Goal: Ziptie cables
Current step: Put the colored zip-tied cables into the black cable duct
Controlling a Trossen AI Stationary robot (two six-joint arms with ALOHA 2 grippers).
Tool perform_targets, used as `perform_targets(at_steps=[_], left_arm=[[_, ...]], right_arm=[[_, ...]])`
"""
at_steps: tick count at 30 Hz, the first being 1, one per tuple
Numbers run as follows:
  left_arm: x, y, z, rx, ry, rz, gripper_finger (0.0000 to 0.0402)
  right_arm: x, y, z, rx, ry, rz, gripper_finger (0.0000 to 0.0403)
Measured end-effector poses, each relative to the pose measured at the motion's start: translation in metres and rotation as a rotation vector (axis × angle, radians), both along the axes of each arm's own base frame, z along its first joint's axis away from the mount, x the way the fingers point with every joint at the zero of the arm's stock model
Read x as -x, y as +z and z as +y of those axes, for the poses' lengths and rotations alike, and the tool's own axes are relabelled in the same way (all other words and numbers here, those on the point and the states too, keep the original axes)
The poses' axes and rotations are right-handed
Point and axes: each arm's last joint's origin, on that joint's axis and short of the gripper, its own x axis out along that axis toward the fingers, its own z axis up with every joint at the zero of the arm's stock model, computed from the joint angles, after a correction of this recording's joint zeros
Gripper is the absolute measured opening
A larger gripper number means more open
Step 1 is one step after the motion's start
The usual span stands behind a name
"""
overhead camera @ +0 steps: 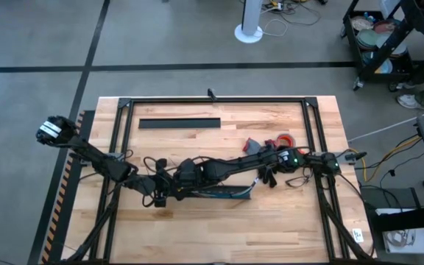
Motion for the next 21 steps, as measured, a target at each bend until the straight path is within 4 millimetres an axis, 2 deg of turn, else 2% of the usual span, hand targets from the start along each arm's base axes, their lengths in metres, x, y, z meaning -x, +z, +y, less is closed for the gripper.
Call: perform_targets(at_steps=[8, 21], left_arm=[[0.0, 0.0, 0.0, 0.009, 0.001, 0.002, 0.0], [-0.001, 0.0, 0.003, 0.022, 0.019, 0.002, 0.0]], right_arm=[[0.001, -0.005, 0.0, 0.033, 0.004, 0.01, 0.0], [0.003, -0.007, 0.012, 0.105, 0.004, -0.011, 0.0]])
